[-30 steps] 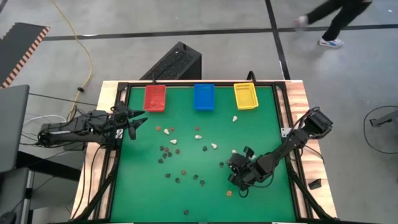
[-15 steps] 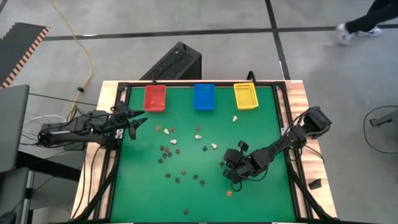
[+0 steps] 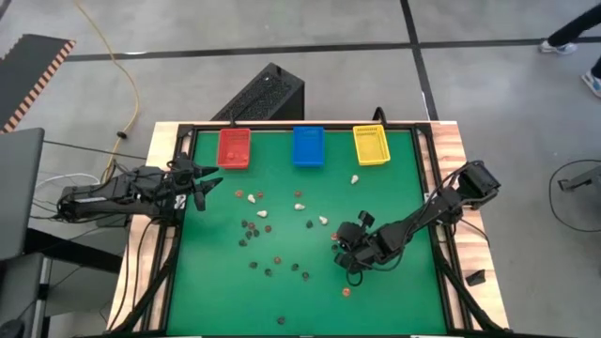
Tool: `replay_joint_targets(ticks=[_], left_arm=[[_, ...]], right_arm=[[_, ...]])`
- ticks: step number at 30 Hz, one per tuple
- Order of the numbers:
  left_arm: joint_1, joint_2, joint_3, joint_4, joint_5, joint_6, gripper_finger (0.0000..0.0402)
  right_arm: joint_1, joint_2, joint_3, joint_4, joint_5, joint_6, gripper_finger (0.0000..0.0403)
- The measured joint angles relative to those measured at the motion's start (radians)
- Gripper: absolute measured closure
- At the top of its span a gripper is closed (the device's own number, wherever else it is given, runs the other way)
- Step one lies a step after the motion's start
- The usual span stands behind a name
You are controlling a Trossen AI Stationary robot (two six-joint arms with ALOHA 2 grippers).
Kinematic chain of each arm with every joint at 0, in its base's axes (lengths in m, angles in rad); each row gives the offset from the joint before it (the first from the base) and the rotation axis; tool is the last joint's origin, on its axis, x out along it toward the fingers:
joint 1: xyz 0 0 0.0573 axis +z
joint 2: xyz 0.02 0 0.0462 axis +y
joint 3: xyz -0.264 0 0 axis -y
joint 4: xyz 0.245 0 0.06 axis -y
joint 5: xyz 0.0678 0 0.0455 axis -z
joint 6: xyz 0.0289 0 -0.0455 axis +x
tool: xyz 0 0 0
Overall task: Sort Halloween decoration
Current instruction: Put the orange pumpkin toy into the red bin
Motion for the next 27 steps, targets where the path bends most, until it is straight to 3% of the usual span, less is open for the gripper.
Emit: replay_joint_targets(ticks=[11, 21, 27], left_arm=[[0.0, 0.0, 0.0, 0.0, 0.0, 0.0, 0.0233], [0.0, 0.0, 0.0, 0.0, 0.0, 0.0, 0.0233], [0.0, 0.0, 0.0, 0.0, 0.0, 0.0, 0.0233]], right_arm=[[-0.026, 0.009, 0.0, 0.045, -0.003, 0.0, 0.0126], [-0.036, 0.101, -0.003, 0.104, -0.044, 0.003, 0.0114], [-0.04, 0.123, 0.0, 0.107, -0.043, 0.011, 0.0126]])
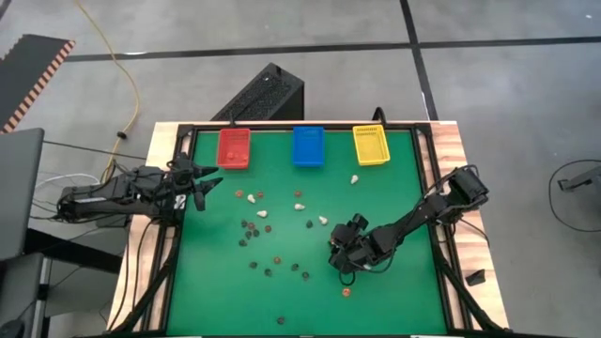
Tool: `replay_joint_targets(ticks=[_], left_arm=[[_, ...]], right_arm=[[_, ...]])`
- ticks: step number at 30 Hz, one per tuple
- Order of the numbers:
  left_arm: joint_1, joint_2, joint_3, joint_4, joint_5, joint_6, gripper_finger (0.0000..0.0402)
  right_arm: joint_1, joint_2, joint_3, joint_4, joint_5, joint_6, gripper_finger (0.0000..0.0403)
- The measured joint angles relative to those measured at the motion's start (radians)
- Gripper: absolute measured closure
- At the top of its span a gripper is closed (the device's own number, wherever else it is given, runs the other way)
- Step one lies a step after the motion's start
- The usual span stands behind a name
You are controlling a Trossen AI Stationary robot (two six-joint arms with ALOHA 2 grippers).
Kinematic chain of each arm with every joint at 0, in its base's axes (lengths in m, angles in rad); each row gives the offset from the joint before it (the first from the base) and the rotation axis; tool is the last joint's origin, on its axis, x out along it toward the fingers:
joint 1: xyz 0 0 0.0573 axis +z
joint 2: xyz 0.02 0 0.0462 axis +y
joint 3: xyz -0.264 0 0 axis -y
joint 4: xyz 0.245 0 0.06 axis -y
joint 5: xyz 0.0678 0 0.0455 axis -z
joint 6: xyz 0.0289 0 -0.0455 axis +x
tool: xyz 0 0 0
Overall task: Sort Halloween decoration
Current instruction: Put the orange pumpkin toy into the red bin
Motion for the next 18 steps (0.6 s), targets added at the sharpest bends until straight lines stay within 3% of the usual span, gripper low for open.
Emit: replay_joint_targets(ticks=[7, 15, 18], left_arm=[[0.0, 0.0, 0.0, 0.0, 0.0, 0.0, 0.0233], [0.0, 0.0, 0.0, 0.0, 0.0, 0.0, 0.0233], [0.0, 0.0, 0.0, 0.0, 0.0, 0.0, 0.0233]], right_arm=[[-0.01, -0.006, -0.001, -0.013, 0.01, -0.002, 0.0173], [-0.014, -0.003, -0.002, -0.014, 0.011, -0.003, 0.0282], [-0.014, -0.002, -0.002, -0.012, 0.011, -0.003, 0.0286]])
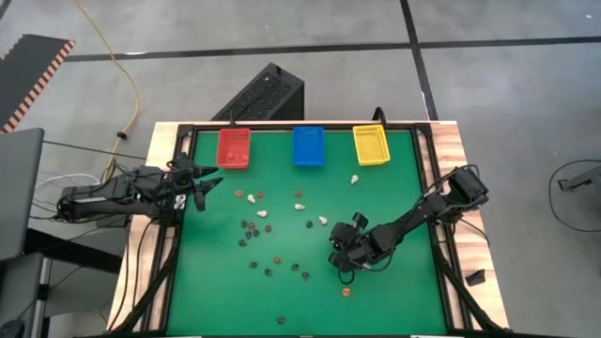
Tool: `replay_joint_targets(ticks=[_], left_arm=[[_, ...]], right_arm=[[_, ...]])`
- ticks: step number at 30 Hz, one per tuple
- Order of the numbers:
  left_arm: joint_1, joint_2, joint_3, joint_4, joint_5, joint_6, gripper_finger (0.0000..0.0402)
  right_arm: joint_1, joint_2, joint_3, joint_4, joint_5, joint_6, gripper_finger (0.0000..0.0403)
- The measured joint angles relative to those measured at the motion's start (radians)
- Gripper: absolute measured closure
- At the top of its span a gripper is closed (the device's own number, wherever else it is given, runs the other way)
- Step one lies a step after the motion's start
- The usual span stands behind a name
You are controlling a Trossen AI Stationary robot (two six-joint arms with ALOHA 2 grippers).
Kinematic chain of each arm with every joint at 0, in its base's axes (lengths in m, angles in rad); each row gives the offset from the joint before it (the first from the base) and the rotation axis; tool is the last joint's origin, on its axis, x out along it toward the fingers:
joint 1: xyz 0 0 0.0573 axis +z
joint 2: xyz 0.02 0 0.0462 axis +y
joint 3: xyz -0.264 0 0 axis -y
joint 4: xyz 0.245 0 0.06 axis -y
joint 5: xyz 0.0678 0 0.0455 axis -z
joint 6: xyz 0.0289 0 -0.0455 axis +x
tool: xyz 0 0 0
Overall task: Sort Halloween decoration
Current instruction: Put the orange pumpkin toy into the red bin
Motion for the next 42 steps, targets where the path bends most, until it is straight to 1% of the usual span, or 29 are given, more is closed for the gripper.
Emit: replay_joint_targets(ticks=[10, 12, 16, 20, 24, 27, 29, 32, 37, 42], left_arm=[[0.0, 0.0, 0.0, 0.0, 0.0, 0.0, 0.0233], [0.0, 0.0, 0.0, 0.0, 0.0, 0.0, 0.0233], [0.0, 0.0, 0.0, 0.0, 0.0, 0.0, 0.0233], [0.0, 0.0, 0.0, 0.0, 0.0, 0.0, 0.0233], [0.0, 0.0, 0.0, 0.0, 0.0, 0.0, 0.0233], [0.0, 0.0, 0.0, 0.0, 0.0, 0.0, 0.0233], [0.0, 0.0, 0.0, 0.0, 0.0, 0.0, 0.0233], [0.0, 0.0, 0.0, 0.0, 0.0, 0.0, 0.0233], [0.0, 0.0, 0.0, 0.0, 0.0, 0.0, 0.0233], [0.0, 0.0, 0.0, 0.0, -0.001, 0.0, 0.0233]], right_arm=[[-0.006, 0.003, 0.025, -0.007, 0.014, -0.009, 0.0286], [-0.015, 0.004, 0.04, -0.01, 0.015, -0.039, 0.0286], [-0.061, 0.005, 0.082, -0.007, 0.026, -0.13, 0.0286], [-0.122, 0.005, 0.133, 0.003, 0.025, -0.266, 0.0288], [-0.188, 0.005, 0.179, 0.096, 0.013, -0.45, 0.0298], [-0.247, 0.004, 0.204, 0.213, -0.043, -0.616, 0.0321], [-0.294, 0.004, 0.219, 0.283, -0.087, -0.686, 0.0333], [-0.365, 0.003, 0.232, 0.364, -0.151, -0.76, 0.0334], [-0.464, 0.003, 0.238, 0.466, -0.25, -0.808, 0.033], [-0.546, 0.003, 0.238, 0.573, -0.325, -0.812, 0.0329]])
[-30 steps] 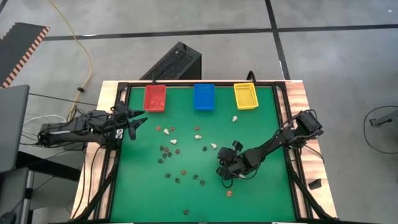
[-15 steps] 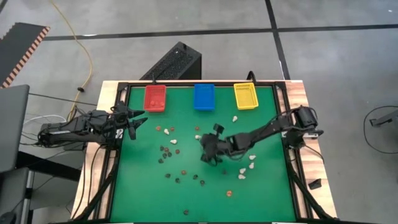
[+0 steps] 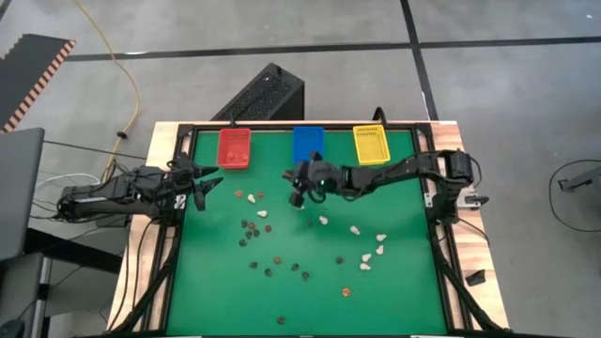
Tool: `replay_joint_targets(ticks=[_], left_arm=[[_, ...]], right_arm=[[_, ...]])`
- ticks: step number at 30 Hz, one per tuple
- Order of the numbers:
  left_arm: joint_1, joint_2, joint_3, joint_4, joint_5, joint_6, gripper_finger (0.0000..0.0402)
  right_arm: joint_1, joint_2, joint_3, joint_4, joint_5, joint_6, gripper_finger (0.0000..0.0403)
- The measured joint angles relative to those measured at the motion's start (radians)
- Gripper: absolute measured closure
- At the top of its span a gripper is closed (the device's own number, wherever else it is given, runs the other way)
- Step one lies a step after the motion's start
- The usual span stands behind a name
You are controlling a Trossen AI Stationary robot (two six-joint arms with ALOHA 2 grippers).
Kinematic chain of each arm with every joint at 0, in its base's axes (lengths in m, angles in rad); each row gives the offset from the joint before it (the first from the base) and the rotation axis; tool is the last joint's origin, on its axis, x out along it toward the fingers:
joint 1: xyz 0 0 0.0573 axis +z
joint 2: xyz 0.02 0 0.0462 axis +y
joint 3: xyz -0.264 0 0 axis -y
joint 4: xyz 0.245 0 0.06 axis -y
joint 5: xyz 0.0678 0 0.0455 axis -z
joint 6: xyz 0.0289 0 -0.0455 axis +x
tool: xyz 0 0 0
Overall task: Sort Halloween decoration
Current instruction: Put the orange pumpkin toy into the red bin
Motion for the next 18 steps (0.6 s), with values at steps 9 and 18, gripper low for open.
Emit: replay_joint_targets(ticks=[9, 18], left_arm=[[0.0, 0.0, 0.0, 0.001, -0.001, 0.007, 0.0233], [0.0, 0.0, 0.0, 0.002, 0.0, 0.004, 0.0233]], right_arm=[[-0.076, 0.109, 0.049, 0.242, -0.08, 0.053, 0.033], [-0.122, 0.397, 0.447, 0.182, -0.134, 0.037, 0.033]])
